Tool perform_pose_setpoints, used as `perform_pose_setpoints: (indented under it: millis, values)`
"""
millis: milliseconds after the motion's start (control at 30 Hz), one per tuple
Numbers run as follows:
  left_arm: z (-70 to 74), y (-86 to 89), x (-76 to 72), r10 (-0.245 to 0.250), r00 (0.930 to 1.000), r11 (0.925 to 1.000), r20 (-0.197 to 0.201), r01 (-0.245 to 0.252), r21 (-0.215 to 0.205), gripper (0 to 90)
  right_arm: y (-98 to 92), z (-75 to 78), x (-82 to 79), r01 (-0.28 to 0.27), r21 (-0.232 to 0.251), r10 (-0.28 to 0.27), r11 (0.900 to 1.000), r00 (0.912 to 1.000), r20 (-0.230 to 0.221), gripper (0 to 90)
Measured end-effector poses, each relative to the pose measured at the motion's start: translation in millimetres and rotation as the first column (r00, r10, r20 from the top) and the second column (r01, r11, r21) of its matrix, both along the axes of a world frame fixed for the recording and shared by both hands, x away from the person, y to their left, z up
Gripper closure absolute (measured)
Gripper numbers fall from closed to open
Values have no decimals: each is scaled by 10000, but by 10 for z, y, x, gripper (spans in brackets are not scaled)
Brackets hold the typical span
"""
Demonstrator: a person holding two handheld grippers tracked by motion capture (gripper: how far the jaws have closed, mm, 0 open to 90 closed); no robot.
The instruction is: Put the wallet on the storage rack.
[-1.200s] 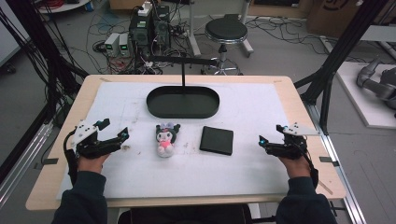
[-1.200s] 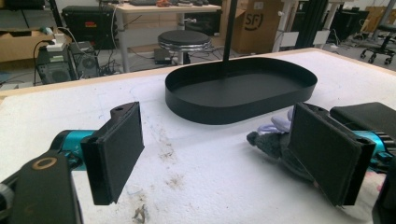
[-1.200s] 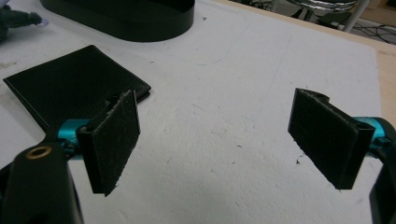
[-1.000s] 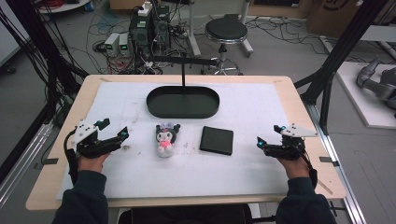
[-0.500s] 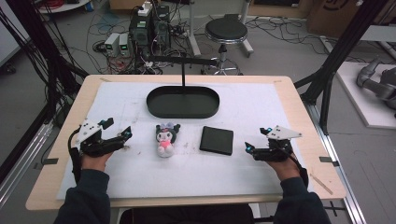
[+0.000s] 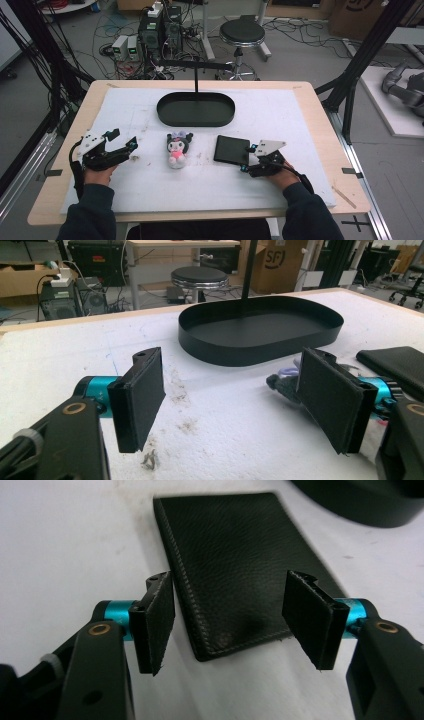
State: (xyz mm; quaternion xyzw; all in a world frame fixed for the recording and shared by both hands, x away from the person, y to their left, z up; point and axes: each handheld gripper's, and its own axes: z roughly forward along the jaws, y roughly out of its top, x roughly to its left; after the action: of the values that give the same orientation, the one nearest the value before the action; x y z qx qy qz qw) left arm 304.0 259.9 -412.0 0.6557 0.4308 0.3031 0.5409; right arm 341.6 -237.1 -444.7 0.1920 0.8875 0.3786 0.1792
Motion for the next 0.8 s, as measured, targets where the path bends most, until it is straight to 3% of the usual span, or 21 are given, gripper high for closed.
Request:
perform_pose_setpoints:
  millis: [100, 167, 200, 300, 367, 533, 567, 733, 800]
  values:
    - [-4, 1, 0, 16, 10000, 10000, -18, -16, 38, 270, 52, -29, 15, -188, -729, 220, 9972, 9988, 437, 431]
    - [-6, 3, 1, 16, 10000, 10000, -29, -16, 25, 270, 54, -20, 24, -172, -751, 200, 9970, 9991, 365, 464]
    - [-11, 2, 4, 13, 10000, 10000, -50, -13, -17, 271, 64, 0, 2, -263, -912, 312, 9955, 9981, 523, 557]
    - [-17, -3, 10, -33, 10000, 10000, -69, 33, -1, 276, 82, 30, -42, -490, -991, 545, 9939, 9971, 532, 675]
    - [-18, -5, 11, -42, 9999, 10000, -91, 42, 3, 275, 77, 40, -45, -502, -922, 538, 9945, 9979, 372, 697]
    - [-20, -12, 15, -85, 9999, 10000, -111, 86, 30, 276, 80, 87, -60, -602, -933, 652, 9938, 9965, 516, 797]
    - [-20, -9, 16, -86, 9999, 10000, -112, 87, 36, 276, 82, 126, -87, -576, -914, 629, 9941, 9964, 566, 864]
    - [-24, 3, 16, -86, 9999, 10000, -147, 86, 1, 277, 33, 222, -95, -178, -424, 205, 9989, 9978, 625, 878]
    - [-25, 14, 12, -61, 9999, 10000, -162, 61, 21, 282, -27, 326, -104, 202, 260, -219, 9995, 9975, 673, 884]
